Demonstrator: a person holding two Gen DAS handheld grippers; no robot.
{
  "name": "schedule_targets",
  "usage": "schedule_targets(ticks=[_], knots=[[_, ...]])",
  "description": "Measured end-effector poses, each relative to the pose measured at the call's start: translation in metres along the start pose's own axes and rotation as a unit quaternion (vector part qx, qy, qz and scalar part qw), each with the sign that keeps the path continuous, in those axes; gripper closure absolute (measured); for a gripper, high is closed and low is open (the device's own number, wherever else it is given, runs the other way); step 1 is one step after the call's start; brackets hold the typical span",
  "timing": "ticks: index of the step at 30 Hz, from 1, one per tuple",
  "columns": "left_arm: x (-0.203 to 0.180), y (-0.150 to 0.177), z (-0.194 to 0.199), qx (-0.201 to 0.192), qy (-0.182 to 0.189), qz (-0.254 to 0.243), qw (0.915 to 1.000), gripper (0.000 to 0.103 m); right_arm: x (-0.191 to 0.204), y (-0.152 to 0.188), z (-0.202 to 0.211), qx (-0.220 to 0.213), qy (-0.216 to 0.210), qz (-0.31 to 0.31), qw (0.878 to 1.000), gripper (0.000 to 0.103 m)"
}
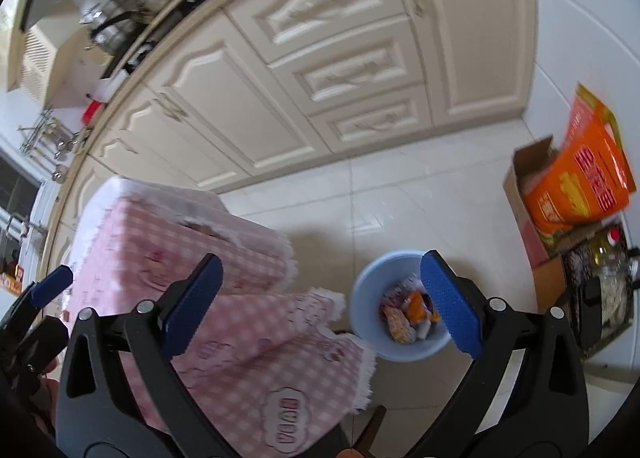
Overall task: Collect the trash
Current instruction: 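Swing both open tools back over the table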
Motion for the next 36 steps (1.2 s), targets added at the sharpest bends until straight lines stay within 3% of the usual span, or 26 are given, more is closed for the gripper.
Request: schedule_targets(ticks=[8,17,27,36], knots=[[0.073,0.005,0.062,-0.046,-0.039,0.073,0.9956,0.009,0.097,-0.01,-0.003,-0.004,-0.053,0.073,0.996,0.006],[0.156,0.024,0.12,-0.086,-0.1,0.151,0.9796,0.009,0.201,-0.004,-0.017,0.006,-0.102,0.146,0.984,0.006],[0.243,0.067,0.181,-0.115,-0.194,0.218,0.9493,0.009,0.316,0.028,-0.026,0.022,-0.155,0.238,0.959,0.006],[0.32,0.128,0.188,-0.084,-0.264,0.267,0.9232,0.009,0.398,0.063,-0.052,0.048,-0.171,0.315,0.932,0.006]])
Point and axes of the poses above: each gripper's, at about its wrist camera, not at the fingertips, and z roughly against the way its jaws point, x to its left, y to its underside, the point moved 7 cm from there along -z, roughly the way its jaws point, and after that the axes turned 8 degrees about -y, right-handed, at the moved point
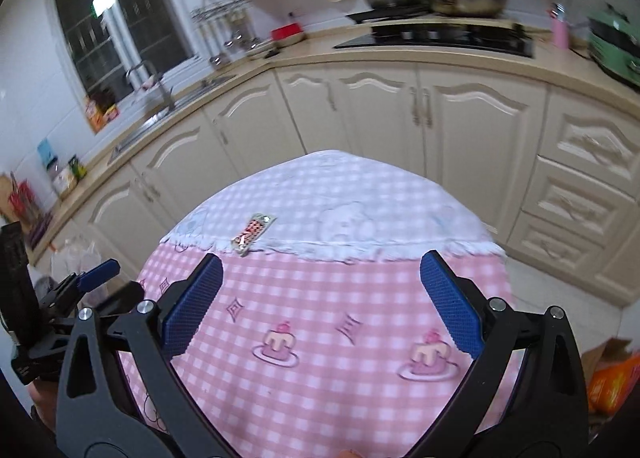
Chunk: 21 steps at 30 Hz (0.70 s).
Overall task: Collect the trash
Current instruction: 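Swing both open tools back over the table, then grasp the red-white checked wrapper with the right tool while the left tool grasps the brown snack piece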
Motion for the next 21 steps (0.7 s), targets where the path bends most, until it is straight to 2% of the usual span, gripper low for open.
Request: schedule_targets(ticks=[3,6,14,15,16,17,18,19,21], knots=[[0.024,0.008,-0.02,0.014,-0.018,0.005,0.9997,0.009,0.011,-0.001,-0.019,0.014,-0.002,0.016,1.0,0.006],[0.032,0.014,-0.045,0.029,-0.031,-0.003,0.9991,0.009,0.019,-0.002,-0.041,0.031,-0.004,0.026,0.999,0.006],[0.037,0.018,-0.11,0.067,-0.015,-0.024,0.9974,0.009,0.021,0.0,-0.102,0.075,-0.001,0.032,0.997,0.006],[0.037,0.018,-0.117,0.069,-0.008,-0.024,0.9973,0.014,0.02,0.0,-0.111,0.082,0.001,0.03,0.996,0.006],[0.037,0.018,-0.121,0.074,-0.003,-0.025,0.9969,0.033,0.02,0.0,-0.118,0.089,0.001,0.029,0.996,0.006],[0.036,0.021,-0.129,0.089,0.005,-0.026,0.9956,0.045,0.019,0.0,-0.131,0.1,0.001,0.025,0.995,0.006],[0.034,0.023,-0.134,0.098,0.01,-0.025,0.9948,0.068,0.02,0.0,-0.138,0.105,0.001,0.024,0.994,0.006],[0.033,0.027,-0.138,0.108,0.02,-0.023,0.9937,0.08,0.021,0.0,-0.148,0.112,-0.001,0.024,0.993,0.006],[0.032,0.03,-0.138,0.101,0.024,-0.025,0.9943,0.08,0.025,0.0,-0.171,0.124,-0.003,0.023,0.992,0.006]])
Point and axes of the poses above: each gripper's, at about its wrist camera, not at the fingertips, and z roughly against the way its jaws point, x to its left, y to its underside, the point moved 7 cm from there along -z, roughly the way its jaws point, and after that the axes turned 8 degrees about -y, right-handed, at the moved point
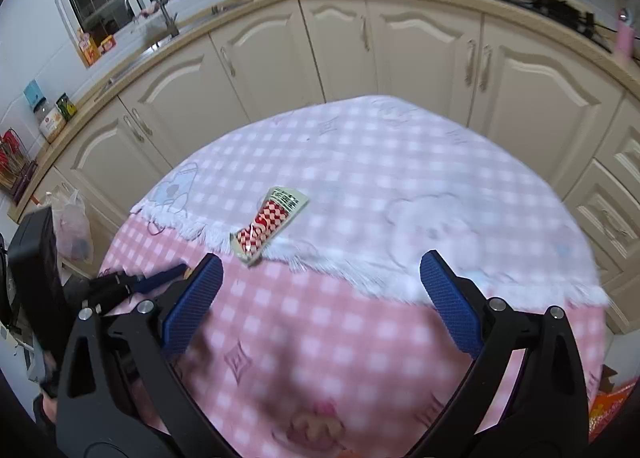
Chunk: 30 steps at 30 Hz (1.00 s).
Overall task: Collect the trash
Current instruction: 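Grasp the red-white checked wrapper with the right tool while the left tool grasps the brown snack piece, then carry the checked wrapper and brown snack over the blue bin and open both tools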
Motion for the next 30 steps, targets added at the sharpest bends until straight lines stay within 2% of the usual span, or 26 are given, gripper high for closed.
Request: schedule_targets(ticks=[3,5,7,8,10,12,19,30], knots=[[0.004,0.004,0.003,-0.004,0.002,0.01,0.9999,0.081,0.011,-0.008,-0.034,0.019,-0.007,0.001,1.0,0.006],[0.012,0.008,0.006,-0.005,-0.003,0.025,0.9997,0.081,0.02,-0.011,-0.055,0.034,-0.011,0.005,0.999,0.012],[0.019,0.012,0.011,-0.006,-0.006,0.036,0.9993,0.081,0.028,-0.009,-0.077,0.053,-0.005,0.014,0.998,0.041],[0.021,0.013,0.013,-0.007,-0.008,0.039,0.9992,0.081,0.031,-0.011,-0.079,0.045,0.012,0.029,0.998,0.043],[0.027,0.017,0.018,-0.008,-0.013,0.044,0.9989,0.081,0.035,-0.011,-0.081,0.04,0.035,0.05,0.997,0.074],[0.031,0.02,0.024,-0.011,-0.016,0.048,0.9987,0.081,0.035,-0.006,-0.076,0.04,0.017,0.038,0.998,0.086],[0.028,0.02,0.045,-0.028,-0.014,0.056,0.9979,0.081,0.02,0.02,-0.027,0.005,-0.003,0.028,1.0,0.09],[-0.035,0.013,0.095,-0.066,0.003,0.026,0.9975,0.081,-0.01,0.051,0.089,-0.064,-0.013,0.01,0.998,0.09]])
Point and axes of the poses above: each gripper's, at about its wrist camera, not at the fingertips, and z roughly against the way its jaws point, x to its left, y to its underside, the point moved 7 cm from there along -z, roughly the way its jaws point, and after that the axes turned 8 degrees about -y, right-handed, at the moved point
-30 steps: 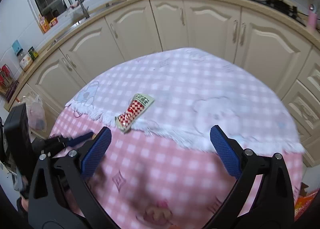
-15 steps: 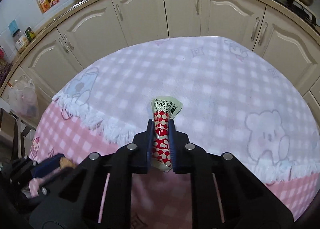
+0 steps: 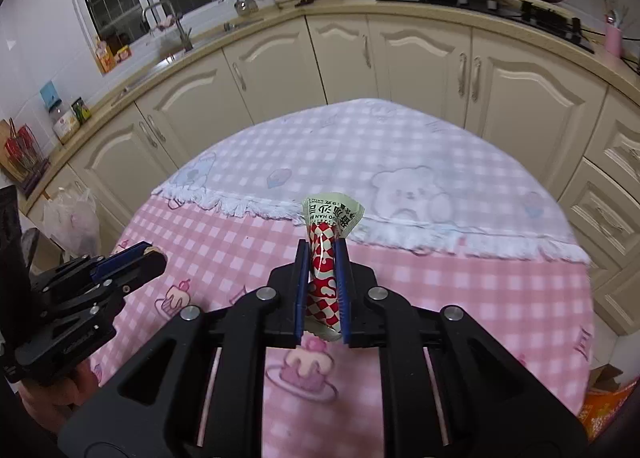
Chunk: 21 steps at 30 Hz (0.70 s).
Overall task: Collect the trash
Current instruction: 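Carry the checked wrapper and brown snack over the blue bin and open both tools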
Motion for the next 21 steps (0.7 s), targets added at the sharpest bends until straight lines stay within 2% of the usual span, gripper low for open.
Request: schedule_targets(ticks=[5,10,16,21], knots=[[-0.041,-0.006,0.023,-0.019,0.01,-0.028,0.9994,0.081,-0.023,0.005,0.052,-0.037,-0.006,-0.024,0.999,0.09],[-0.084,-0.015,0.042,-0.037,0.028,-0.058,0.9973,0.081,-0.056,0.02,0.104,-0.071,0.008,-0.047,0.996,0.09],[-0.158,-0.017,0.061,-0.051,0.086,-0.103,0.9896,0.081,-0.114,0.052,0.172,-0.111,0.047,-0.096,0.988,0.09],[-0.227,-0.006,0.066,-0.045,0.137,-0.143,0.9791,0.081,-0.177,0.096,0.23,-0.138,0.088,-0.162,0.973,0.09]])
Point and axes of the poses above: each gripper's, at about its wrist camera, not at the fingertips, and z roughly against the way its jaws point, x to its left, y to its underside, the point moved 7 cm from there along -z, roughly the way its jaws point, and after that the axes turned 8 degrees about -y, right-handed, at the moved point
